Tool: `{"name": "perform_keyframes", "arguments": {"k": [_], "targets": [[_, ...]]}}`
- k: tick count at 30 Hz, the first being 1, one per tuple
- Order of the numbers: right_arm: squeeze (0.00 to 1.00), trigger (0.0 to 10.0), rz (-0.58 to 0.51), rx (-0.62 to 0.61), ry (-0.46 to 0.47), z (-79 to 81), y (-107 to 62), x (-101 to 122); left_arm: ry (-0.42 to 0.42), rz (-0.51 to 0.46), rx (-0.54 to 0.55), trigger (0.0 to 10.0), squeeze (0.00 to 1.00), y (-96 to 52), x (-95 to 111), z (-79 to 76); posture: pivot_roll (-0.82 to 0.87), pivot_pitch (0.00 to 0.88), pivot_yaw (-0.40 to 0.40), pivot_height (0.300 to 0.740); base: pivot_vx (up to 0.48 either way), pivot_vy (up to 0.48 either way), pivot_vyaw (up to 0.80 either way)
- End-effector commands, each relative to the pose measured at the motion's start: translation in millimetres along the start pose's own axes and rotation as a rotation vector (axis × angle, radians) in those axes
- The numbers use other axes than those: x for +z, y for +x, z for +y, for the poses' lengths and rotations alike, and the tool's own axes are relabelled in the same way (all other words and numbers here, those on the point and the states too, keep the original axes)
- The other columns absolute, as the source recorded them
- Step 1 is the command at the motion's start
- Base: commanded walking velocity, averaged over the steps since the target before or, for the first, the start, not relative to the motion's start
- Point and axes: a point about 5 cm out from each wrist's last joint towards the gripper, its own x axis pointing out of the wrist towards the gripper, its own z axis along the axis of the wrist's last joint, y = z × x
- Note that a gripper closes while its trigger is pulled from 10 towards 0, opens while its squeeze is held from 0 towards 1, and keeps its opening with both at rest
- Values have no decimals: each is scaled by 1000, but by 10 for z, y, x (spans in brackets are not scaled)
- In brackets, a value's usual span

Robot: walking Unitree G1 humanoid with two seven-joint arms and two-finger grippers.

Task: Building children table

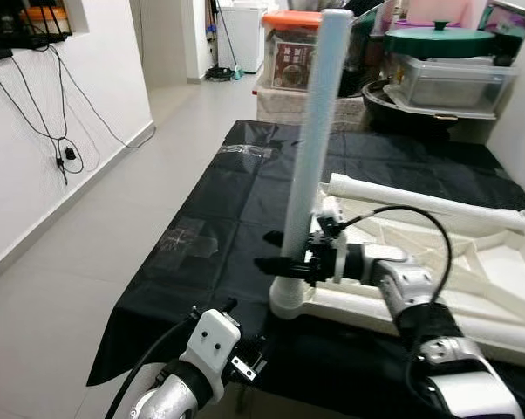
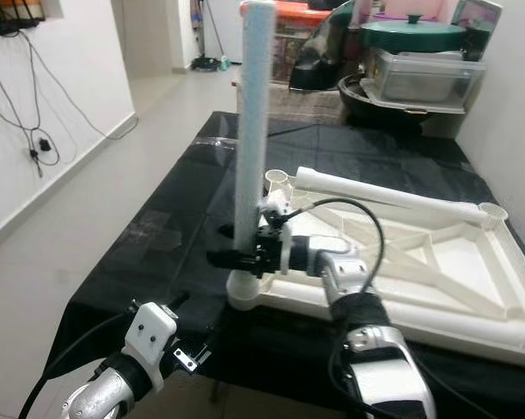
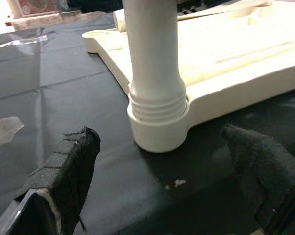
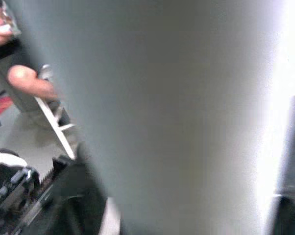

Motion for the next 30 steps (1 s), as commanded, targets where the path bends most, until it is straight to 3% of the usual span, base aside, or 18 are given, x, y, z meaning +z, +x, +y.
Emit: {"name": "perform_keyframes", "arguments": {"k": [1, 3, 6, 9, 13, 14, 15, 16, 17, 19, 20, 22, 23, 24, 25, 27, 29, 30], "targets": [[0, 0, 4, 33, -18, 23, 78, 11, 10, 14, -1, 10000, 0, -23, -34, 1, 198, 0, -70, 740, 0, 0, 0], [0, 0, -3, 22, -17, 31, 114, -7, 11, 16, 2, 10000, 0, -27, -35, 3, 197, 0, -72, 740, 0, 0, 0], [0, 0, -50, -170, -33, -2, 110, -79, 6, 18, 4, 10000, 0, -29, -40, 0, 184, 0, -63, 740, 0, 0, 0], [0, 0, -62, -255, -24, -39, 81, -102, 5, 18, 3, 10000, 0, -26, -42, -2, 180, 0, -61, 740, 0, 0, 0], [0, 0, -126, -870, -76, -218, -227, -124, 1, 18, -7, 10000, 0, -13, -50, -1, 160, 0, -49, 740, 0, 0, 0], [0, 0, -126, -870, -76, -218, -227, -124, 1, 18, -7, 10000, 0, -13, -50, -1, 160, 0, -49, 740, 0, 0, 0], [0, 0, -145, -1034, -78, -224, -341, -123, 0, 19, -10, 10000, 0, -10, -52, 2, 147, 0, -44, 740, 0, 0, 0], [0, 0, -145, -1034, -78, -224, -341, -123, 0, 19, -10, 10000, 0, -10, -52, 2, 147, 0, -44, 740, 0, 0, 0], [0, 0, -155, -1208, -87, -201, -470, -133, -2, 19, -12, 10000, 0, -8, -54, 3, 141, 0, -38, 740, 0, 0, 0], [0, 0, -155, -1208, -87, -201, -470, -133, -2, 19, -12, 10000, 0, -8, -54, 3, 141, 0, -38, 740, 0, 0, 0], [0, 0, -164, -1375, -82, -130, -572, -156, -2, 19, -17, 10000, 0, -3, -55, 1, 141, 0, -40, 740, 0, 0, 0], [0, 0, -164, -1375, -82, -130, -572, -156, -2, 19, -17, 10000, 0, -3, -55, 1, 141, 0, -40, 740, 0, 0, 0], [0, 0, -172, -1524, -58, -22, -610, -197, -2, 19, -19, 10000, 0, 1, -56, 1, 143, 0, -39, 740, 0, 0, 0], [0, 0, -172, -1524, -58, -22, -610, -197, -2, 19, -19, 10000, 0, 1, -56, 1, 143, 0, -39, 740, 0, 0, 0], [0, 0, -182, -1618, -7, 76, -574, -246, 0, 19, -19, 10000, 0, 4, -55, 0, 149, 0, -44, 740, 0, 0, 0], [0, 0, -193, -1665, 45, 139, -495, -284, 1, 19, -17, 10000, 0, 4, -55, 1, 149, 0, -44, 740, 0, 0, 0], [0, 0, -193, -1665, 45, 139, -495, -284, 1, 19, -17, 10000, 0, 4, -55, 1, 149, 0, -44, 740, 0, 0, 0], [0, 0, -208, -1664, 83, 162, -397, -304, 2, 18, -16, 10000, 0, 3, -54, 1, 149, 0, -45, 740, 0, 0, 0]]}}
